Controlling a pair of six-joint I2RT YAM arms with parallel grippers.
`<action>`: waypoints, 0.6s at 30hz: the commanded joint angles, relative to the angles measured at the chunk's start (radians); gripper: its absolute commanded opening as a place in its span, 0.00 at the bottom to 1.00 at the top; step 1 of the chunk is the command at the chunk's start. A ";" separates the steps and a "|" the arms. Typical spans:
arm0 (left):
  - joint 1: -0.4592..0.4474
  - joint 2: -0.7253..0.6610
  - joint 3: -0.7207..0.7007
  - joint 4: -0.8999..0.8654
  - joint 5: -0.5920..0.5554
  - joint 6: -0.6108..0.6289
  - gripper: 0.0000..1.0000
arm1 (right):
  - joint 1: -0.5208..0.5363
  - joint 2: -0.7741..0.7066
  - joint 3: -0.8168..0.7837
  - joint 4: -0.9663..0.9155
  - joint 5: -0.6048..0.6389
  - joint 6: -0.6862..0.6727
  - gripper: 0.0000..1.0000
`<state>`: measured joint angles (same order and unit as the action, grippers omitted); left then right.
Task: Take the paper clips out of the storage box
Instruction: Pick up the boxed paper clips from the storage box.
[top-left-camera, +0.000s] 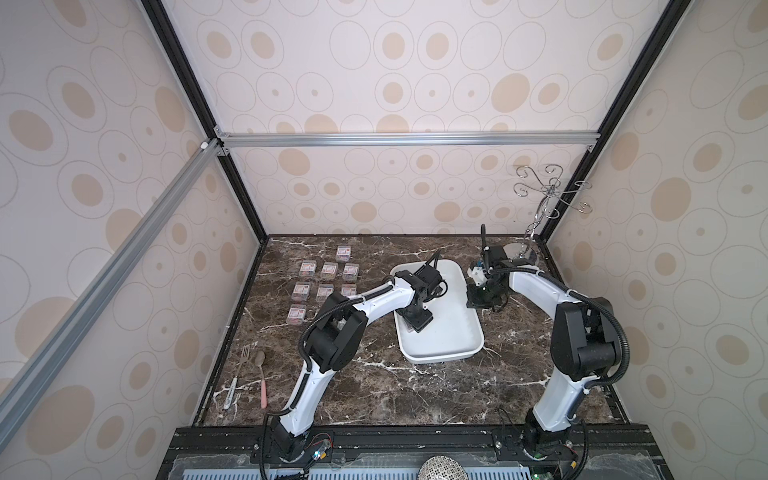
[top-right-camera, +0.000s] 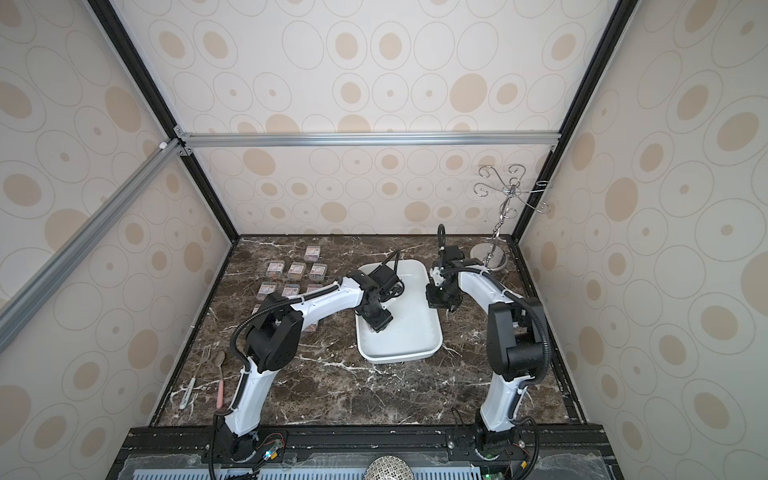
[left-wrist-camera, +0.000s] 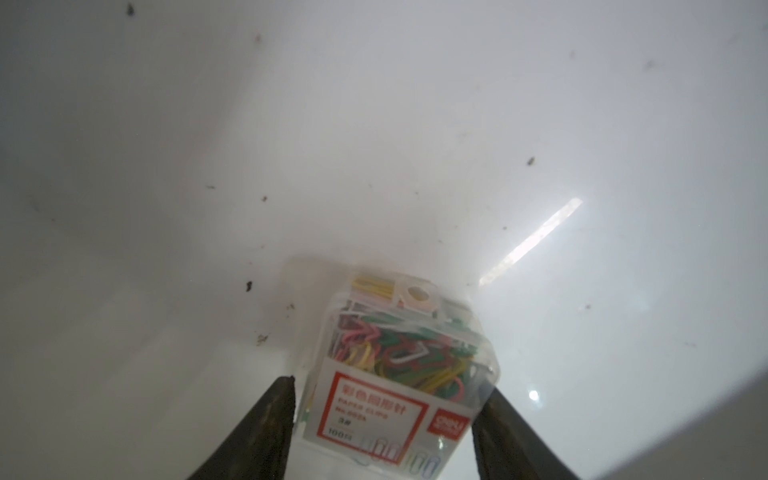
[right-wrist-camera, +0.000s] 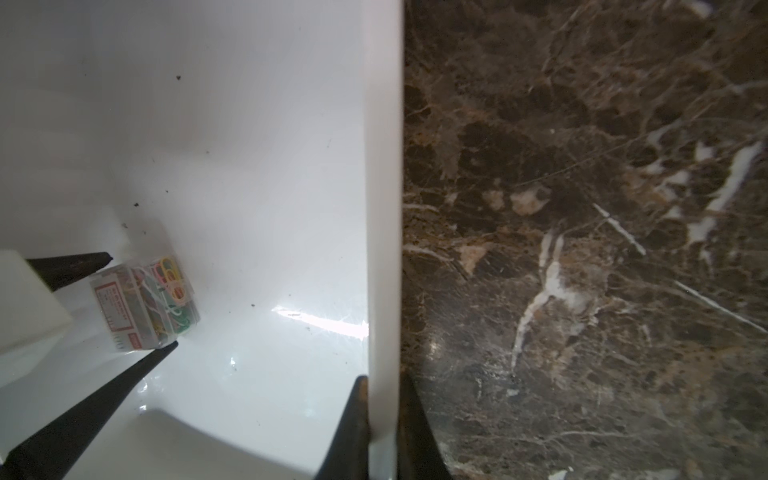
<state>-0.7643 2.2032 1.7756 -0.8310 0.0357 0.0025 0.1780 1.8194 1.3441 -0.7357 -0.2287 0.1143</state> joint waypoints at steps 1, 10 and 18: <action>0.010 0.020 0.025 -0.001 -0.003 0.042 0.67 | -0.012 0.000 -0.007 -0.021 0.005 -0.017 0.12; 0.010 0.039 0.051 -0.030 -0.033 0.076 0.62 | -0.018 0.004 -0.006 -0.022 0.006 -0.018 0.12; 0.011 0.057 0.152 -0.098 -0.045 0.082 0.55 | -0.020 0.002 -0.007 -0.025 0.007 -0.020 0.12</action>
<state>-0.7631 2.2520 1.8641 -0.8700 0.0078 0.0525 0.1658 1.8194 1.3441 -0.7380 -0.2298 0.1070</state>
